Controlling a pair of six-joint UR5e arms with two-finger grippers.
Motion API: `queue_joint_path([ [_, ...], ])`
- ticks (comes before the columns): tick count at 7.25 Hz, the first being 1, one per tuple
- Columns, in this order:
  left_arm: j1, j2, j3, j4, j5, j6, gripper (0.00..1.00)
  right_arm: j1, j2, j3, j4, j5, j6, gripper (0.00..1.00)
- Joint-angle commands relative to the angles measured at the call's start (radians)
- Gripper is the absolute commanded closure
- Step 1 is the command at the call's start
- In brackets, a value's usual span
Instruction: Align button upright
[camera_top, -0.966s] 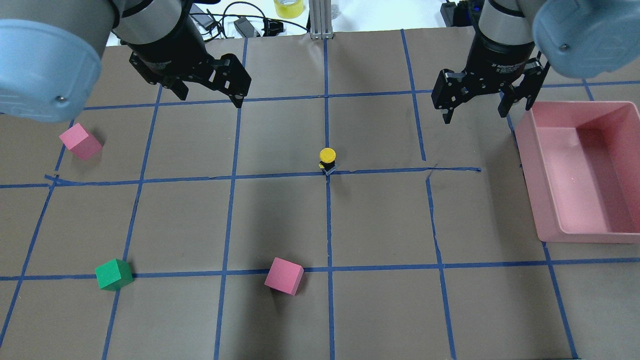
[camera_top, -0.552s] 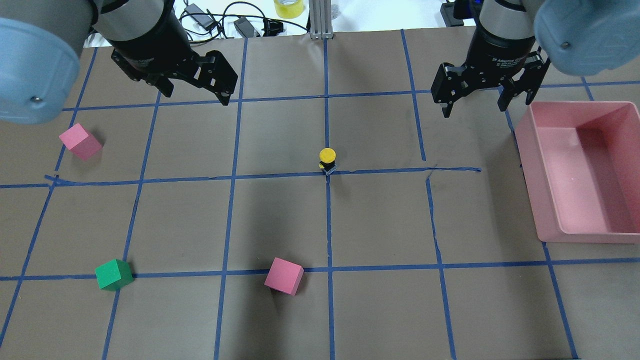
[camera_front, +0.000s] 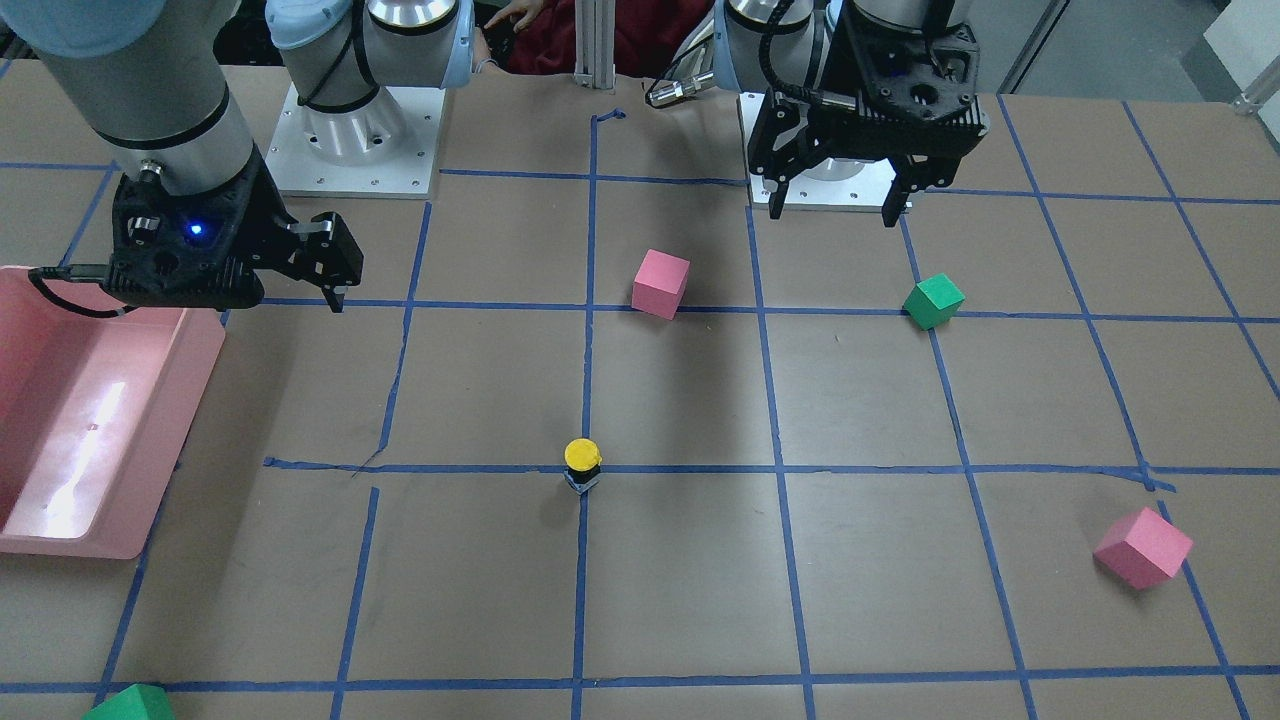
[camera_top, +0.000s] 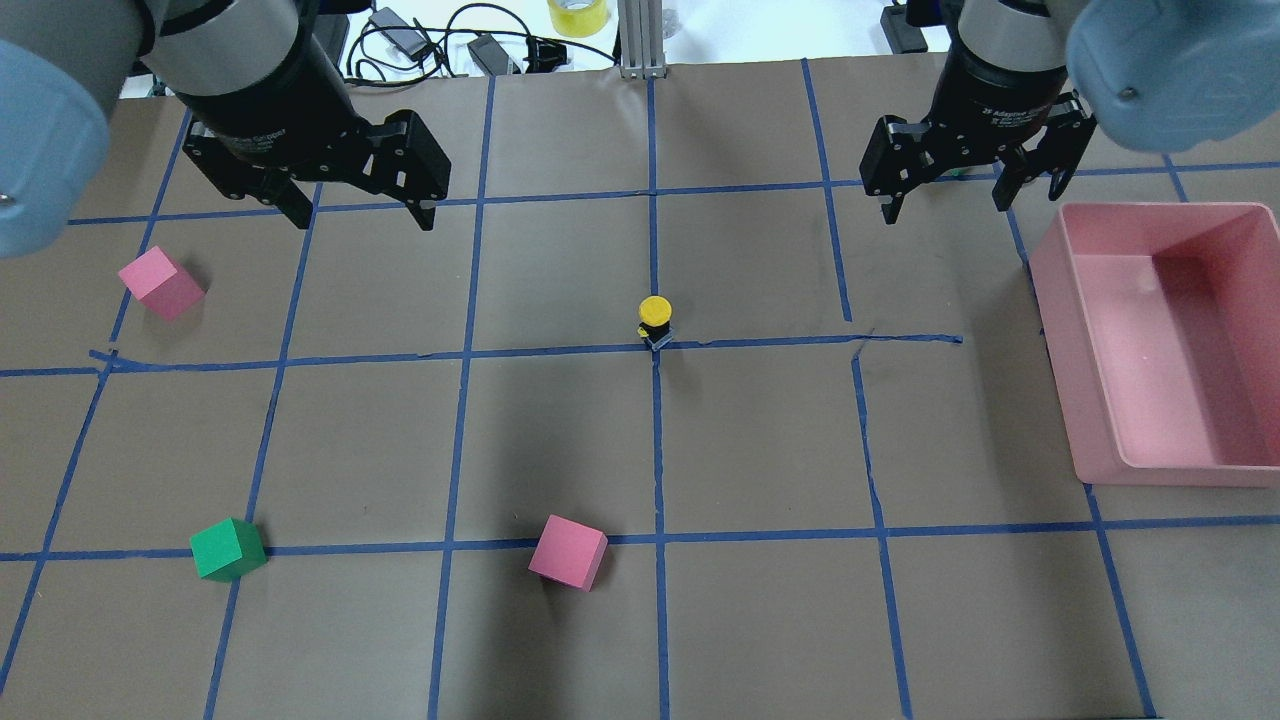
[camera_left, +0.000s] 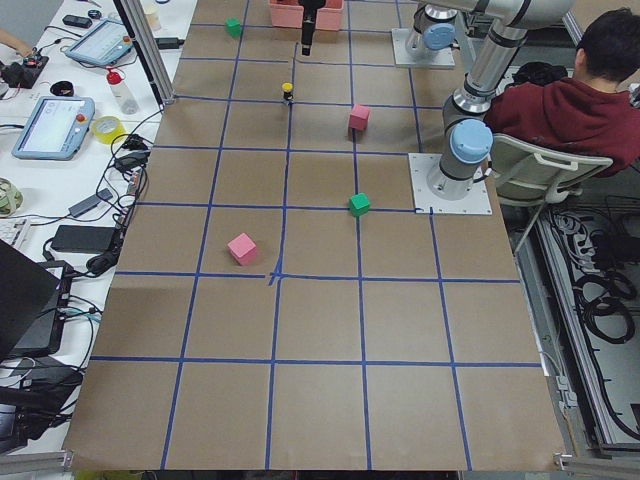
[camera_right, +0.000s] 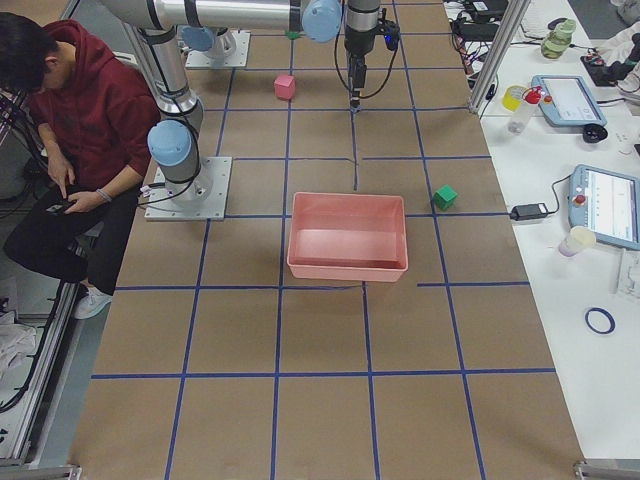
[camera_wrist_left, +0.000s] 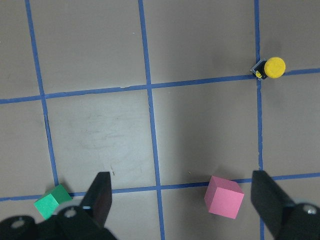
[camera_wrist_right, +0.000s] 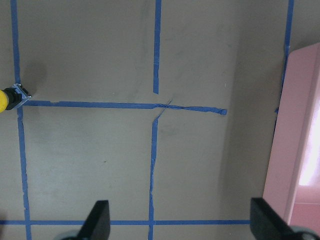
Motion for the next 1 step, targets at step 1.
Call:
queue_joint_path([
  [1, 0.000, 0.003, 0.003, -0.001, -0.013, 0.007, 0.00, 0.001, -0.005, -0.002, 0.011, 0.090, 0.000, 0.00],
])
